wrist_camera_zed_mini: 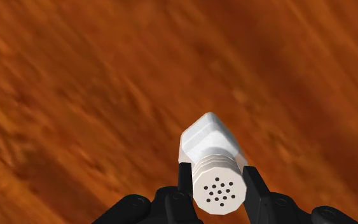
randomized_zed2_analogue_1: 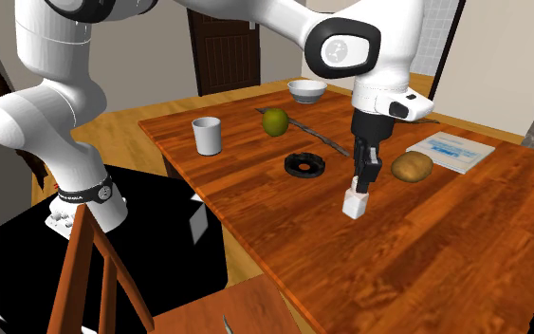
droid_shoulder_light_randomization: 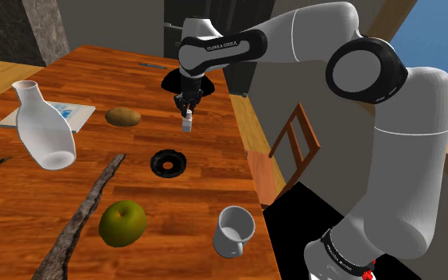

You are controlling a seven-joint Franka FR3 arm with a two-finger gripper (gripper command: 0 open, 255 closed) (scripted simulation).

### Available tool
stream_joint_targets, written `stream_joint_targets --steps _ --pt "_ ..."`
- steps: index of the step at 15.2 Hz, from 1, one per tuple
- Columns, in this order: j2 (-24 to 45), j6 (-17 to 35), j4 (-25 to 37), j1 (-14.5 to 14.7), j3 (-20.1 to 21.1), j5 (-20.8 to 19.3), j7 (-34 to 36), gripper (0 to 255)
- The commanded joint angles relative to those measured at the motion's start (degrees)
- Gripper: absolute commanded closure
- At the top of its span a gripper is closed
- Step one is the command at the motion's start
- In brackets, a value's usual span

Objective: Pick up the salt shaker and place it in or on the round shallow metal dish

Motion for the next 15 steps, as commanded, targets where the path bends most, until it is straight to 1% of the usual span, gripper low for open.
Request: stream_joint_targets --steps 1,4,15 --pt "0.01 0.0 -0.01 -0.01 -0.01 -0.01 0.0 255" --pt "0.03 0.0 0.01 0.0 -0.01 -0.01 0.0 255" --pt "-2.07 -7.39 5.32 0.03 0.17 0.34 -0.31 255"
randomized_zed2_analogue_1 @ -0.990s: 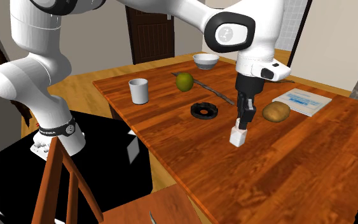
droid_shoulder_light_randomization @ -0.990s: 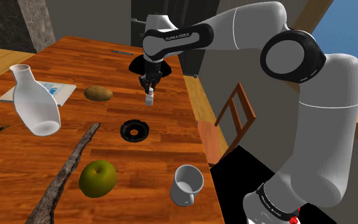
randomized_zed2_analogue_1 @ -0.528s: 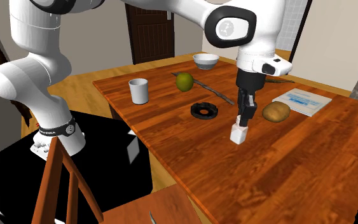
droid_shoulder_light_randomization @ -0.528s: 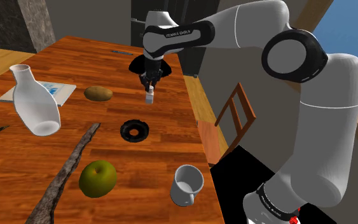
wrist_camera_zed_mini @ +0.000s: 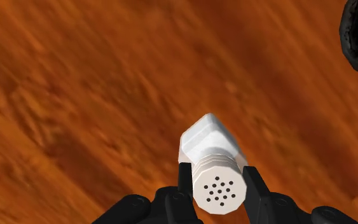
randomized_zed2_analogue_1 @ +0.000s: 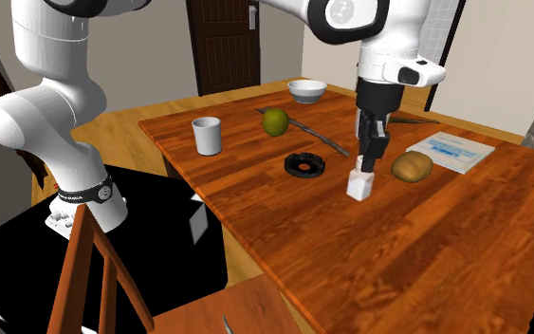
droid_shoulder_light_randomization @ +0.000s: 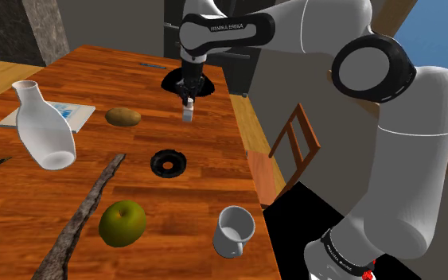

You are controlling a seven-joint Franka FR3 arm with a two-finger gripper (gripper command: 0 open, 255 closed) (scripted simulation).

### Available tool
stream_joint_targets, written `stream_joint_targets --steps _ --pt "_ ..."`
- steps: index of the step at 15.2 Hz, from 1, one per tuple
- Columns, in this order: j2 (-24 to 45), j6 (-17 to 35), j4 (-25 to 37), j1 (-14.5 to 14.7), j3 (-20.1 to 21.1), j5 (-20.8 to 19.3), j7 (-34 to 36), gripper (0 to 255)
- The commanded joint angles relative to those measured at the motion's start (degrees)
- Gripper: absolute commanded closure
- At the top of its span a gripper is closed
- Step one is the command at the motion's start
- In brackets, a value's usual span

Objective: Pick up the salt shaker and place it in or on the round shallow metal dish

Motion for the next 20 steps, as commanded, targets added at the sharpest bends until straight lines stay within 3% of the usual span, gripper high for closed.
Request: stream_joint_targets --steps 1,13,20 --pt "-0.38 -1.33 0.95 0.05 0.04 0.05 0.01 255" --pt "-0.71 -9.65 8.94 0.27 0.13 0.18 -0.23 255" --pt "-10.07 -7.86 -2.34 4.43 2.45 0.38 6.64 255"
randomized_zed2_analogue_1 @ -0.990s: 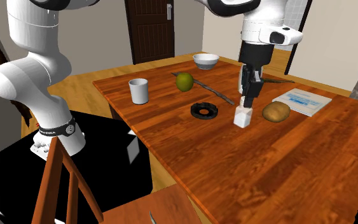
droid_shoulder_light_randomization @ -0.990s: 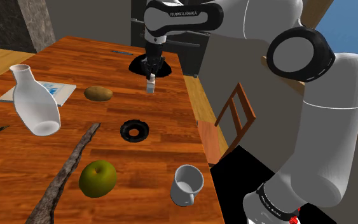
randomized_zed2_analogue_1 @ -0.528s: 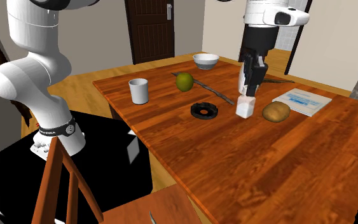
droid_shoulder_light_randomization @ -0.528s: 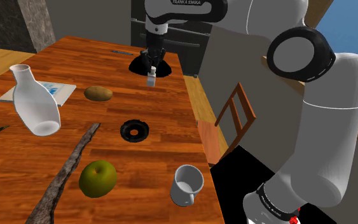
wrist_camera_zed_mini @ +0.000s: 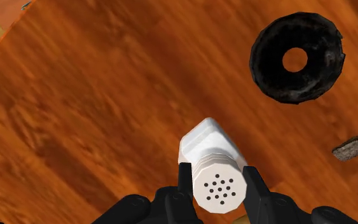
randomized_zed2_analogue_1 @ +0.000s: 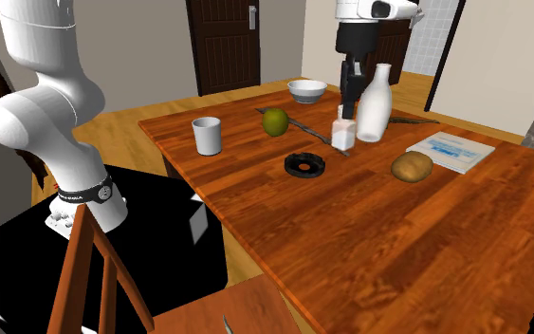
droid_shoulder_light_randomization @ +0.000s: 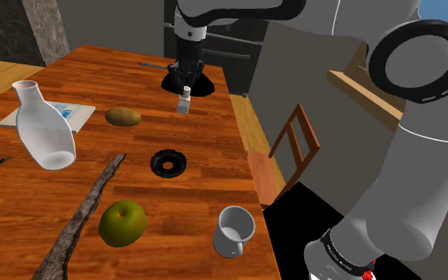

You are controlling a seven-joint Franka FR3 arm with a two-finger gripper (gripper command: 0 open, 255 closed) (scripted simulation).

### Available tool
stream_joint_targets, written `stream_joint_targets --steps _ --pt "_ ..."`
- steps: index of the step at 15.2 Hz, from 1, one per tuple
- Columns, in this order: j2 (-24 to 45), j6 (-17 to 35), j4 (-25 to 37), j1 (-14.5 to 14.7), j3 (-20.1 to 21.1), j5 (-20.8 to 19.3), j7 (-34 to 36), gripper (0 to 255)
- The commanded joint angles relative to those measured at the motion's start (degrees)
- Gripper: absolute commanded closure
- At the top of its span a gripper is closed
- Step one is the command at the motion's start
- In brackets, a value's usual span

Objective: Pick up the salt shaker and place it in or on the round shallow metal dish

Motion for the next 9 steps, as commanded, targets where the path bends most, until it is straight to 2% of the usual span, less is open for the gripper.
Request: stream_joint_targets --steps 1,9 --pt "-1.46 -0.27 -1.22 1.27 0.72 -0.02 2.07 255" --pt "-8.7 -1.19 -7.7 6.98 4.65 0.41 11.8 255"
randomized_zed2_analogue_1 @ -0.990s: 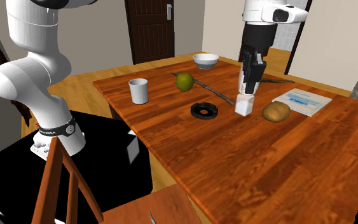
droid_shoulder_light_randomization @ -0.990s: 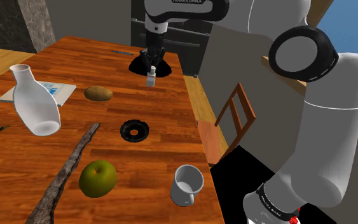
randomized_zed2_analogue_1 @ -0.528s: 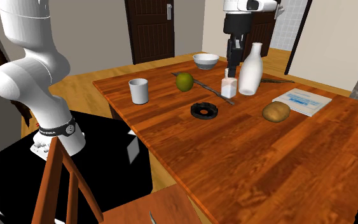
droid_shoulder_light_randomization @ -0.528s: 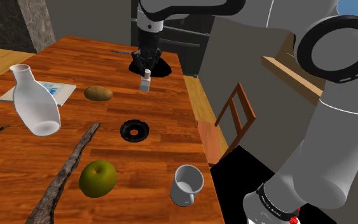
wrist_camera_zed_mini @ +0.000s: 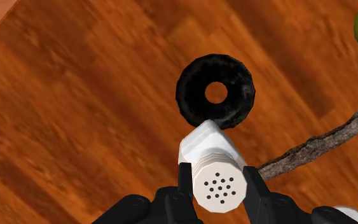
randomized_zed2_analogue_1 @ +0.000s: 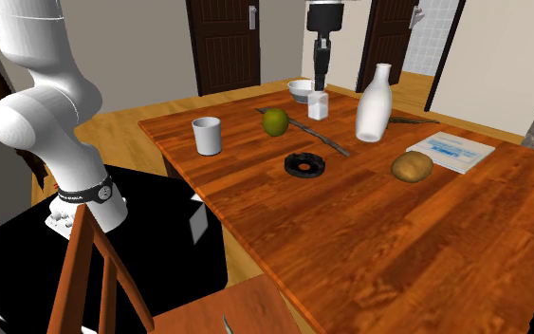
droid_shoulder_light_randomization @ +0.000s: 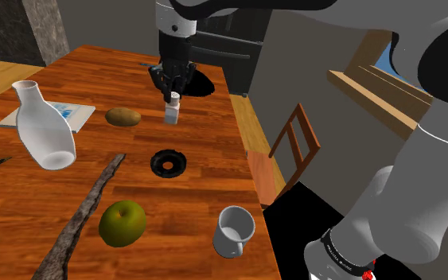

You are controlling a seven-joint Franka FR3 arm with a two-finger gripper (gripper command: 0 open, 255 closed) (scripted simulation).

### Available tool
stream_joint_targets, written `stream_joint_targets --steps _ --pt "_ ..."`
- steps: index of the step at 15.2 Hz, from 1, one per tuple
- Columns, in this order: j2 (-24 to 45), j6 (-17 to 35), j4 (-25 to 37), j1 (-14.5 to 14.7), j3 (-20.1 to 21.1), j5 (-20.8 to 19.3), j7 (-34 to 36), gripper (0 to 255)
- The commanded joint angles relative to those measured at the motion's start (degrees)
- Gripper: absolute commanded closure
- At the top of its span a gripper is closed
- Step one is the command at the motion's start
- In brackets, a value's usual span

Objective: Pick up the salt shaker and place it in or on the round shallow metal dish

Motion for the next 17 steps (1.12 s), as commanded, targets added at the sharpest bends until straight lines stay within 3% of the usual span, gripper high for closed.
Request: stream_joint_targets --steps 1,17 --pt "-0.85 0.77 -1.67 1.08 0.78 0.0 2.0 255" --pt "0.57 12.67 -12.19 0.99 0.63 -0.54 2.51 255"
